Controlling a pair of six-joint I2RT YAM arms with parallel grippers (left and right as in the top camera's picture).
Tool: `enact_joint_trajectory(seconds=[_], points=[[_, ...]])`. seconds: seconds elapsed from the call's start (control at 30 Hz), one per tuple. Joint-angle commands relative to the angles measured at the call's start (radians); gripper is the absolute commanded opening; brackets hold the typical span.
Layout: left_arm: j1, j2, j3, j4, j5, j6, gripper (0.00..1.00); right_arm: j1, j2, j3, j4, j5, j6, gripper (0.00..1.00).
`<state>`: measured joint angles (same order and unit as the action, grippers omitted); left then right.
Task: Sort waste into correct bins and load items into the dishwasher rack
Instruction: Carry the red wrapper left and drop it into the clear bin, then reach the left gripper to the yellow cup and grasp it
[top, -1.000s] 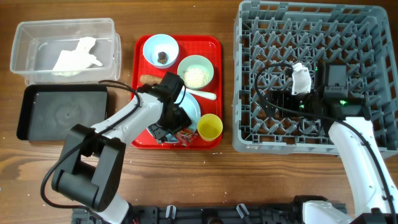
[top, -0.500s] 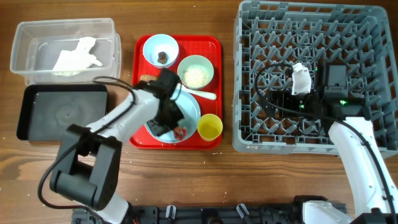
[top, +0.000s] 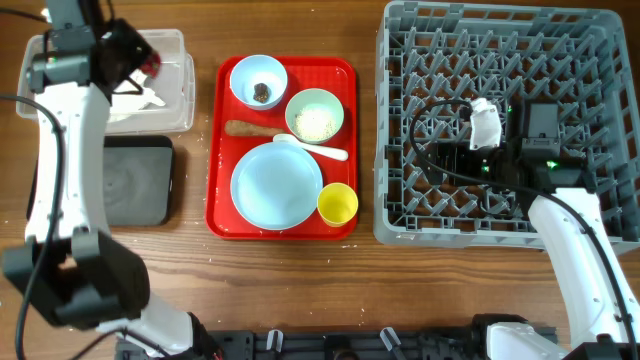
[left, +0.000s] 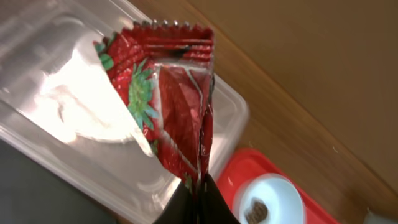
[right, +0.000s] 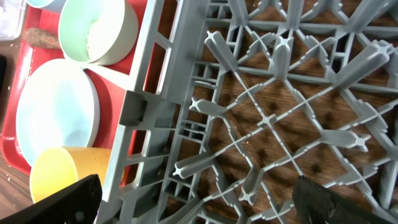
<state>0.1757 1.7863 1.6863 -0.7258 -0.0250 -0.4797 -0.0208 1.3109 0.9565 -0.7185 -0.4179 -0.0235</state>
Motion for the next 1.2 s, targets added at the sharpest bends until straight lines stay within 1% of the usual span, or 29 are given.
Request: enact_joint_trajectory(seconds=[0.0, 0.03, 0.07, 0.1, 0.27, 0.37, 0.47, 0.6, 0.67, 0.7, 0.77, 0.87, 0.93, 1.07, 1.13, 1.17], points=[[0.058, 0.148, 0.001, 0.070, -0.026, 0.032, 0.28, -0.001, 0.008, 0.018, 0.008, 0.004, 0.001, 1.00], [0.070, 0.183, 0.001, 0.093, -0.025, 0.032, 0.52, -0.001, 0.008, 0.018, 0.009, 0.004, 0.001, 1.00], [0.077, 0.208, 0.001, 0.103, -0.025, 0.032, 0.80, -0.001, 0.008, 0.018, 0.010, 0.004, 0.001, 1.00], [0.080, 0.222, 0.001, 0.103, -0.025, 0.032, 1.00, -0.001, 0.008, 0.018, 0.010, 0.004, 0.001, 1.00], [0.071, 0.194, 0.021, 0.098, -0.025, 0.059, 1.00, -0.001, 0.008, 0.018, 0.011, 0.004, 0.001, 1.00], [0.047, 0.146, 0.052, 0.032, -0.025, 0.090, 1.00, -0.001, 0.008, 0.018, 0.014, 0.004, 0.001, 1.00], [0.008, 0.095, 0.067, -0.086, 0.032, 0.158, 1.00, -0.001, 0.008, 0.018, 0.014, 0.004, 0.001, 1.00], [-0.085, 0.068, 0.066, -0.345, 0.132, 0.163, 0.99, -0.001, 0.008, 0.018, 0.015, 0.004, 0.000, 1.00], [-0.155, 0.076, 0.064, -0.453, 0.140, 0.183, 0.96, -0.001, 0.008, 0.018, 0.016, 0.004, 0.000, 1.00], [-0.191, 0.077, 0.057, -0.483, 0.140, 0.197, 0.93, -0.001, 0.008, 0.018, 0.018, 0.004, 0.001, 1.00], [-0.269, 0.077, 0.032, -0.513, 0.145, 0.196, 0.92, -0.001, 0.008, 0.018, 0.022, 0.004, 0.001, 1.00], [-0.386, 0.077, -0.021, -0.512, 0.145, 0.196, 0.92, -0.001, 0.008, 0.018, 0.022, 0.004, 0.001, 1.00], [-0.483, 0.077, -0.074, -0.463, 0.145, 0.195, 0.92, -0.001, 0.008, 0.018, 0.023, 0.003, 0.002, 1.00], [-0.545, 0.087, -0.148, -0.266, 0.146, 0.184, 0.91, -0.001, 0.008, 0.018, 0.024, 0.003, 0.002, 1.00], [-0.559, 0.099, -0.151, -0.254, 0.168, 0.187, 0.84, -0.001, 0.008, 0.018, 0.016, 0.003, 0.002, 1.00], [-0.565, 0.099, -0.151, -0.258, 0.192, 0.191, 0.83, -0.001, 0.008, 0.018, 0.013, 0.003, 0.002, 1.00]])
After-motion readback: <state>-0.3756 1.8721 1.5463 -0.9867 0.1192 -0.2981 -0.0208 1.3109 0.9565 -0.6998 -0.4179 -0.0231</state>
